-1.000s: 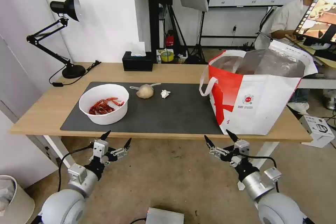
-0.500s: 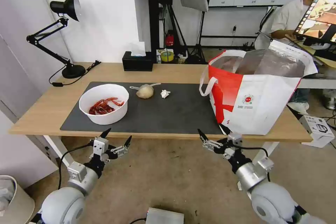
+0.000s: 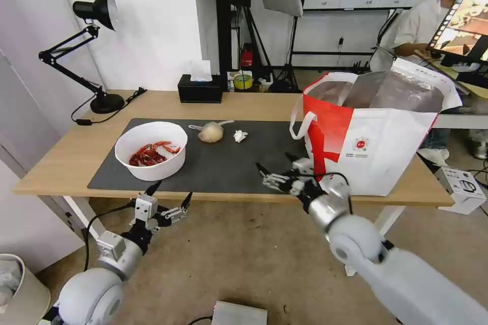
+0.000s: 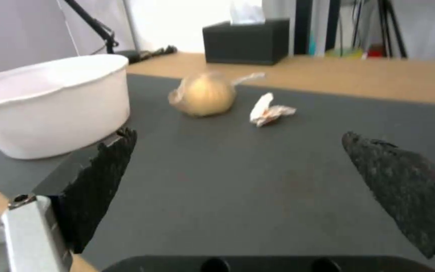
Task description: Pick up the trash from the table and place it into the takeout bag.
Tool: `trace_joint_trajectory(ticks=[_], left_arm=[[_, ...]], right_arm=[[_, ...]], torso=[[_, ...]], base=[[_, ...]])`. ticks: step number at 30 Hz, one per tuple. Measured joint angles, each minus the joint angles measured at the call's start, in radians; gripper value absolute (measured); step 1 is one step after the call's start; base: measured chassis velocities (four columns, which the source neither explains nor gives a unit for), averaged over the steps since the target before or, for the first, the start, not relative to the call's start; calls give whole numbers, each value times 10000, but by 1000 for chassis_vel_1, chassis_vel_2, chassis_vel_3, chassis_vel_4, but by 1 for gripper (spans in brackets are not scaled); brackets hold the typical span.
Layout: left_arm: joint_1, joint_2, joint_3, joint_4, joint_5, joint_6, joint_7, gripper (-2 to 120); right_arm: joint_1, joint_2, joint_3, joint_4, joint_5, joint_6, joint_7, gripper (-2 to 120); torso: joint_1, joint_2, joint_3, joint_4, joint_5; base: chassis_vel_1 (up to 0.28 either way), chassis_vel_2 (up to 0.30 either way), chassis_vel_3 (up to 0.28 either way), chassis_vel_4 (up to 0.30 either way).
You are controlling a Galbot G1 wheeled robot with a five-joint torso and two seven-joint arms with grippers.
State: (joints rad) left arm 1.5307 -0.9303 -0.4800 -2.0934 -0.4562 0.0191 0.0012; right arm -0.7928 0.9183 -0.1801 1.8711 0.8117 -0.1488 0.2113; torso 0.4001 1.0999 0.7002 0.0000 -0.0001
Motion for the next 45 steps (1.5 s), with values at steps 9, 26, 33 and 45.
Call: trace_joint_trajectory(ticks=[9,26,33,45], left_arm=[[109,7,-114,-33,2,2,-13,100],[83,-65,-42,113,23,2,-19,100],[43,-47,-22,123,20,2,-19,100],[48,-37,5,25,20,-11,-19,100]], right_arm=[[2758,1504,-1319,-2188,444,-1273,1198,100],[5350,3694,-2396,-6793,698,-2090,1373,100],[5806,4102,-2392,-7796,695,-2003,797,100],[6310,4660,-2364,-8734,644,-2244,30,100]], torso=[[0,0,0,2,-2],[1,-1,-1,1,0],[0,-1,-1,0,0],[0,0,-2,0,1]], base=[[0,0,0,0],[0,0,0,0],[0,0,0,0],[0,0,0,0]])
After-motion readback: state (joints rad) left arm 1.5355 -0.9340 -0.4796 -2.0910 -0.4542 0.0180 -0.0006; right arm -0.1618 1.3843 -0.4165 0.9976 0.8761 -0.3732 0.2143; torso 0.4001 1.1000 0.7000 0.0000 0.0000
